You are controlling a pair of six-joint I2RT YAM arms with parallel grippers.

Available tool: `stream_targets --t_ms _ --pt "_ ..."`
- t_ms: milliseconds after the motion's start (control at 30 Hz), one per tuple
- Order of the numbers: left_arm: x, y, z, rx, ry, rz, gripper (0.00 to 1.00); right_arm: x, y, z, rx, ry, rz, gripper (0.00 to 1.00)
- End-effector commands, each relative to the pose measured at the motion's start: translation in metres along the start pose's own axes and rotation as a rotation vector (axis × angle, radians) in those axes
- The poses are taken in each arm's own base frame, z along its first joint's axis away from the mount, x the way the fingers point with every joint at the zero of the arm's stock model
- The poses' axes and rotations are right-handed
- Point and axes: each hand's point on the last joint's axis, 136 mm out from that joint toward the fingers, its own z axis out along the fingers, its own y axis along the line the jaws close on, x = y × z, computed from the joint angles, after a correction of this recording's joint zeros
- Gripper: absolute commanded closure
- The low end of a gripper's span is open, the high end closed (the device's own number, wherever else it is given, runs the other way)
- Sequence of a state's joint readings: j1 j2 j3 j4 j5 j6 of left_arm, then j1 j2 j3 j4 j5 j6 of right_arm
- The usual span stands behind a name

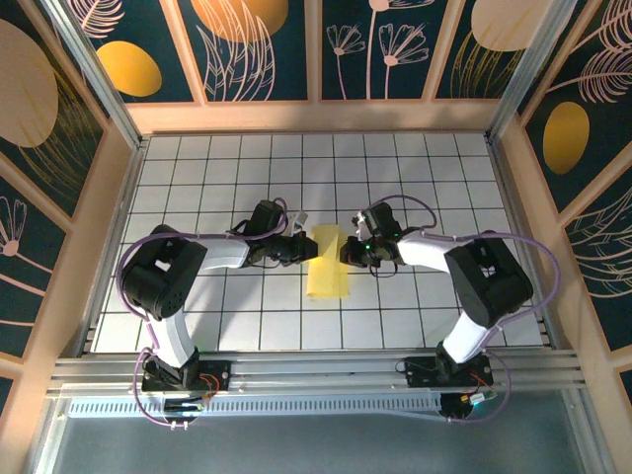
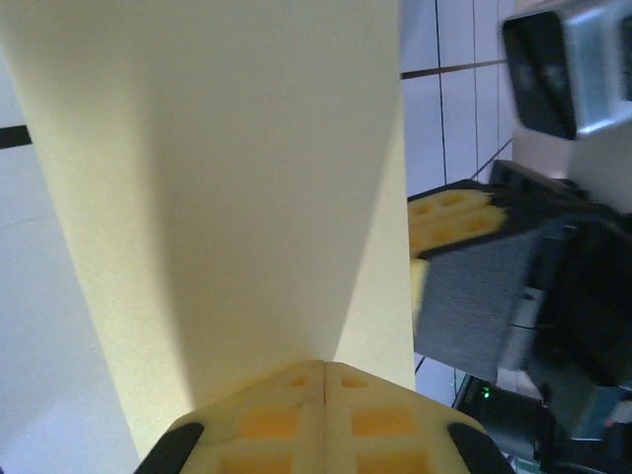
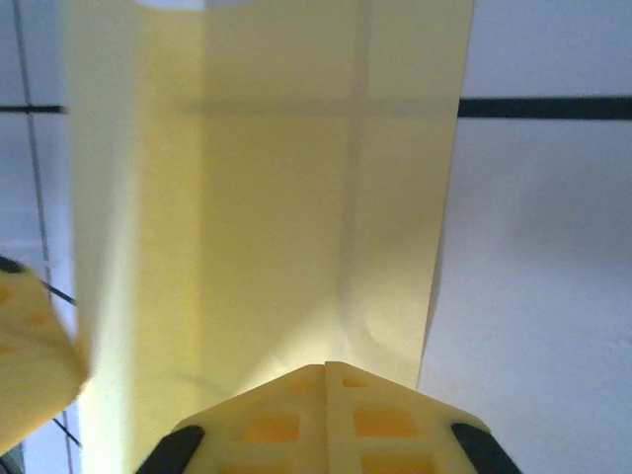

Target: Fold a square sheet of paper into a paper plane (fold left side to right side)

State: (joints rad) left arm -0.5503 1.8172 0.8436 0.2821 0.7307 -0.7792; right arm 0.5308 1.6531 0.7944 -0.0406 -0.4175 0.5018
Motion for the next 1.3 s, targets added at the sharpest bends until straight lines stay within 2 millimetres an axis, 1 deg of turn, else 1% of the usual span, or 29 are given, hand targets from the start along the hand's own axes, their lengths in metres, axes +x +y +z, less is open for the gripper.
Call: stream_targets --t_ms 0,67,167,200,267,367,500,567,733,767,833,900,933,1000,1033,1067,1100,1200,1267 --pt "0.000 0.002 0.003 -0.014 0.005 0.005 0.98 -0.012 0.004 -0.022 -0.012 -0.084 -0.009 0.84" --pt "0.000 0.002 0.003 -0.013 0.004 0.005 0.99 -0.014 0.008 -0.032 -0.060 -0.104 -0.007 0.75" --pt "0.000 0.002 0.003 -0.013 0.004 0.005 1.00 -0.014 0.019 -0.045 -0.169 -0.123 0.003 0.58" --pt "0.000 0.002 0.004 -0.014 0.003 0.003 1.00 -0.012 0.024 -0.047 -0.213 -0.118 0.006 0.53" --pt "0.000 0.002 0.004 -0.013 0.002 0.003 1.00 -0.006 0.034 -0.048 -0.286 -0.097 0.014 0.45" --pt "-0.001 0.000 0.004 -0.009 -0.001 0.005 1.00 0.002 0.045 -0.041 -0.365 -0.054 0.029 0.43" --pt "-0.001 -0.001 0.005 -0.006 -0.001 0.007 1.00 0.007 0.052 -0.024 -0.375 -0.014 0.028 0.43" --pt "-0.001 -0.002 0.005 -0.005 0.000 0.007 1.00 0.008 0.056 -0.018 -0.385 -0.002 0.027 0.46" --pt "0.000 -0.002 0.005 -0.006 0.001 0.005 1.00 0.008 0.059 -0.009 -0.403 0.007 0.042 0.62" --pt "0.000 -0.002 0.004 -0.006 -0.001 0.006 1.00 0.008 0.057 -0.008 -0.399 0.006 0.046 0.67" --pt "0.000 -0.003 0.004 -0.008 -0.003 0.007 1.00 0.009 0.053 -0.006 -0.379 0.002 0.052 0.80" --pt "-0.003 -0.002 0.001 -0.027 -0.022 0.013 0.96 0.010 0.045 -0.004 -0.338 0.001 0.059 0.95" --pt "-0.006 -0.003 -0.002 -0.043 -0.040 0.020 0.92 0.011 0.040 -0.002 -0.311 0.003 0.063 1.00" --pt "-0.011 -0.005 -0.011 -0.076 -0.080 0.036 0.78 0.012 0.029 0.001 -0.247 0.010 0.068 1.00" --pt "-0.013 -0.007 -0.015 -0.089 -0.097 0.042 0.74 0.013 0.024 0.002 -0.217 0.013 0.072 1.00" --pt "-0.014 -0.003 -0.017 -0.113 -0.108 0.039 0.70 0.014 0.019 0.003 -0.183 0.016 0.073 1.00" --pt "-0.018 -0.011 -0.026 -0.121 -0.138 0.056 0.66 0.014 0.014 0.004 -0.152 0.018 0.075 1.00" --pt "-0.021 -0.001 -0.036 -0.210 -0.174 0.050 0.61 0.014 0.005 0.005 -0.098 0.020 0.074 1.00" --pt "-0.018 0.007 -0.039 -0.252 -0.169 0.046 0.58 0.014 0.003 0.006 -0.089 0.024 0.074 1.00"
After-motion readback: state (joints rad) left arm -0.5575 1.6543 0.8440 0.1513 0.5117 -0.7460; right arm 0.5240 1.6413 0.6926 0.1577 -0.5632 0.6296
